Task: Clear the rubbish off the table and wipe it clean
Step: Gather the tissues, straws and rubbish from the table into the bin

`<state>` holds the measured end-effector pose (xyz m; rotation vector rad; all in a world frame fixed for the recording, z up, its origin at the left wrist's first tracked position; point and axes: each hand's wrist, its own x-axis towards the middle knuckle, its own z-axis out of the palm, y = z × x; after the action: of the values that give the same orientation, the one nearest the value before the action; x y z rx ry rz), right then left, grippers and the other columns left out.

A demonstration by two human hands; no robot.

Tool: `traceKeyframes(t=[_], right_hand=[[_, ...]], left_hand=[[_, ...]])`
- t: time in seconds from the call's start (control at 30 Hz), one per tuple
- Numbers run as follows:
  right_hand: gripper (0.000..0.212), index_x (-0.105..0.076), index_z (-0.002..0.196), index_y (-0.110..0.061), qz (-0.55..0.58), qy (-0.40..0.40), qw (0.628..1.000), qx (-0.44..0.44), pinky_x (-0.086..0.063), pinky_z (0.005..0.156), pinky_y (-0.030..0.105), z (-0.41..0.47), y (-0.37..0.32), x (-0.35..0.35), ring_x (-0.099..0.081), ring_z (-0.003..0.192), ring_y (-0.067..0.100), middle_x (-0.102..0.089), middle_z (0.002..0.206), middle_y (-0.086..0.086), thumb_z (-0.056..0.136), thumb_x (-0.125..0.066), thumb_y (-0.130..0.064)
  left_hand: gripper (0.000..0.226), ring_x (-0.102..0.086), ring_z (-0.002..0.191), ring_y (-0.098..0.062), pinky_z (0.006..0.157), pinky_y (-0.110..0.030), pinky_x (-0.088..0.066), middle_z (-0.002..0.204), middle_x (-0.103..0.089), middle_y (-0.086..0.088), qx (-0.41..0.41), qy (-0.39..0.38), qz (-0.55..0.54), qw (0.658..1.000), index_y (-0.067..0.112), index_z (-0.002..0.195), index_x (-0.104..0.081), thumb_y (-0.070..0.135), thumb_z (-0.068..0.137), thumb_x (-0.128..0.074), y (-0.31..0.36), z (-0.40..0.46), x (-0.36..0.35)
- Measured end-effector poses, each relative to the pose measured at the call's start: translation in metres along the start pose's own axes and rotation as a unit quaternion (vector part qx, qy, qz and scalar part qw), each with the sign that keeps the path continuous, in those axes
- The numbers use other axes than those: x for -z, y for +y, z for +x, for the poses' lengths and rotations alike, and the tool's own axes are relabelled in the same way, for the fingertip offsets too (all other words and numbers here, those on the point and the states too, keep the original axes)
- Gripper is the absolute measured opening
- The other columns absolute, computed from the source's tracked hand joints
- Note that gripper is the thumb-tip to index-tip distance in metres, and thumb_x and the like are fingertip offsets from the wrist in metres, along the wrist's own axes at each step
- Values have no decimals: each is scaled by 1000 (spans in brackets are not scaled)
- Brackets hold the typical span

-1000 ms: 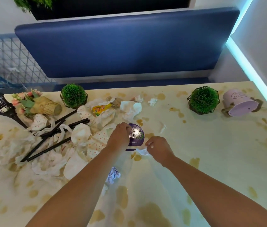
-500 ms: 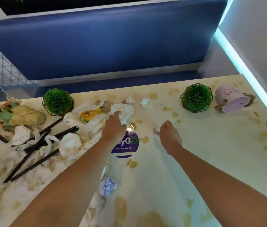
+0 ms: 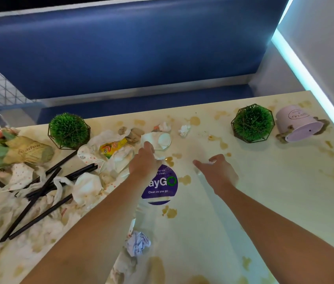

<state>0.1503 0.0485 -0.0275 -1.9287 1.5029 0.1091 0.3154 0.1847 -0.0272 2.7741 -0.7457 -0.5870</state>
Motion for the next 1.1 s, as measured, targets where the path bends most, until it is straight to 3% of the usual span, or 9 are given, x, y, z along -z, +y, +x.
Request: traceKeyframes(t=[0.13,0.2,0.23,0.33,0.43,0.5,0.67,0.9,1.1], right_hand=[[49,-59,108,-25,-44,-12,999,0,-45,68,26,5,0,-8,-67,78,17,-70,94,-9,75,-64,-62],[30,-63,82,-24,-62,-23,998,-1,-39,57,23,6,-3,-9,-63,60,19,-65,72,-5,79,-62,-53],[29,-55,66,-22,-57,-26,998,-1,-33,52,22,6,-6,-9,-57,48,19,-56,58,-5,81,-61,-46],[33,-40,56,-17,-34,-26,999,13,-25,46,21,8,-15,-11,-42,38,18,-40,48,-5,79,-59,-31],[18,-58,73,-17,63,-21,997,50,-35,47,22,11,-25,-15,-54,53,16,-58,74,-4,80,-64,-32],[16,-60,78,-12,141,-21,987,73,-37,47,23,15,-33,-17,-55,62,17,-56,86,-1,79,-66,-27],[18,-49,75,-14,215,-22,973,75,-34,48,24,25,-52,-18,-44,56,19,-50,64,-2,79,-66,-18],[18,-53,105,-23,117,-3,987,108,-38,44,24,47,-73,-13,-54,55,19,-56,75,-5,89,-59,-19],[45,-43,137,-41,-18,-21,989,147,-56,49,31,63,-83,-11,-63,54,21,-63,80,-5,95,-57,-39]], left_hand=[[38,-63,84,-23,69,-37,-55,100,-58,-3,-10,-25,38,999,18,111,-40,45,92,-58,-6,5,0],[34,-60,86,-24,69,-37,-55,107,-53,-6,-20,-31,40,999,17,113,-42,41,93,-55,-8,6,-1],[31,-58,85,-23,67,-35,-54,111,-49,-7,-26,-30,35,999,17,113,-43,38,94,-54,-9,7,-1],[23,-52,89,-21,62,-30,-47,117,-40,-7,-54,-3,2,999,16,110,-50,32,93,-55,-9,7,0],[20,-44,108,-20,66,-29,-45,118,-39,-4,-83,47,-18,995,15,106,-55,31,93,-55,-9,8,2],[20,-40,114,-19,69,-29,-45,119,-42,-3,-101,65,-26,992,15,105,-56,30,93,-54,-8,10,7],[11,-52,87,-19,64,-30,-37,92,-51,3,-115,66,-70,989,18,93,-47,28,95,-51,2,15,18],[20,-50,55,-13,47,-25,-34,66,-46,8,-81,78,-75,991,17,106,-37,34,101,-47,10,26,22],[48,-59,67,-16,54,-27,-44,71,-55,8,-76,29,8,997,28,142,-29,41,99,-47,9,37,17]])
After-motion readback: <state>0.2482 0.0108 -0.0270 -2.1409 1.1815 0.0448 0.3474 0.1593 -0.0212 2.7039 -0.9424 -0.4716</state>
